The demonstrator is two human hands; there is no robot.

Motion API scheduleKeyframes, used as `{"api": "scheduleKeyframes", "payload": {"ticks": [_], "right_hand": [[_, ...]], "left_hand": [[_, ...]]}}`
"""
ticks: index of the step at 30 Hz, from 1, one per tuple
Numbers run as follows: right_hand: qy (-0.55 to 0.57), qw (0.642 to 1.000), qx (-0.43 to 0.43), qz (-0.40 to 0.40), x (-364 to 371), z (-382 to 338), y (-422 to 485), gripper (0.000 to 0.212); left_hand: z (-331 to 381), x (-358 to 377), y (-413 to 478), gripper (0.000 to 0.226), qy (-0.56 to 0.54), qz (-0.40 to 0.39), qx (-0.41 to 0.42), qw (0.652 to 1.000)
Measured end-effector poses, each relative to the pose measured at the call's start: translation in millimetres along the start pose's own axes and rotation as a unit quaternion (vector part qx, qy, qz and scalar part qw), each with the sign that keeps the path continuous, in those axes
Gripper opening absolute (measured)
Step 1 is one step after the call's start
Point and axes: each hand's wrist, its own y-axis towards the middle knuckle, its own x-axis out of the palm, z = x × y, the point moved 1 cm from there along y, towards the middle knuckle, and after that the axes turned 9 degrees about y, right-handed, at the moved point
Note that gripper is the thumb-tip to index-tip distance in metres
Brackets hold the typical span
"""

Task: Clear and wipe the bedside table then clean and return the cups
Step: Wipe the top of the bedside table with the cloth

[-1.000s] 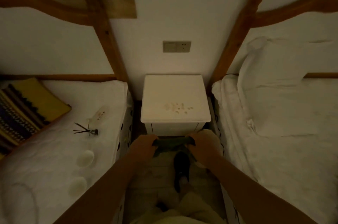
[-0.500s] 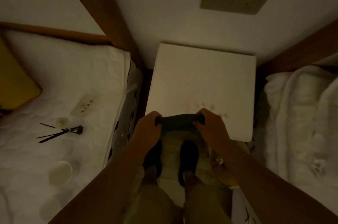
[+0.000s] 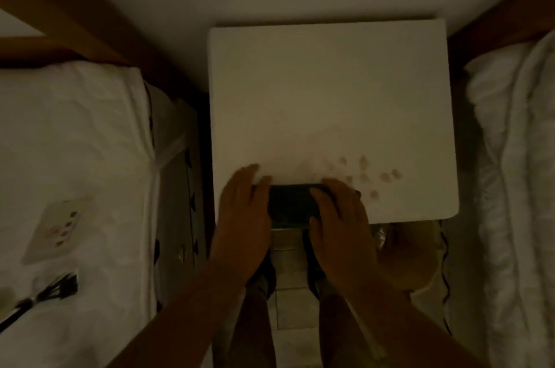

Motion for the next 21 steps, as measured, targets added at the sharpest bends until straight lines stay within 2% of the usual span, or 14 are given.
{"api": "scheduleKeyframes", "payload": {"ticks": [2, 4, 6, 9, 12, 15, 21], "right_hand": [[-0.002, 0.999, 0.0, -0.036, 16, -13, -14, 0.053], [-0.028, 0.994, 0.038, -0.1, 30, -17, -26, 0.063], [-0.05, 0.989, 0.045, -0.132, 39, -12, -34, 0.068], [-0.04, 0.991, 0.014, -0.13, 45, 4, -12, 0.073], [-0.049, 0.99, -0.02, -0.133, 39, 21, 46, 0.075], [-0.063, 0.989, -0.019, -0.13, 23, 41, 118, 0.075], [-0.077, 0.987, -0.019, -0.138, -25, 78, 249, 0.069]], "left_hand": [[16, 16, -15, 0.072, 0.006, -0.042, 0.07, 0.997], [17, 29, -31, 0.078, 0.051, -0.107, 0.088, 0.989], [7, 35, -41, 0.072, 0.079, -0.136, 0.073, 0.985], [-6, 35, -21, 0.062, 0.077, -0.133, 0.08, 0.985], [-10, 29, 31, 0.062, 0.085, -0.108, 0.085, 0.987], [-8, 21, 104, 0.063, 0.087, -0.081, 0.087, 0.989], [15, 1, 245, 0.066, 0.09, -0.101, 0.073, 0.988]]}}
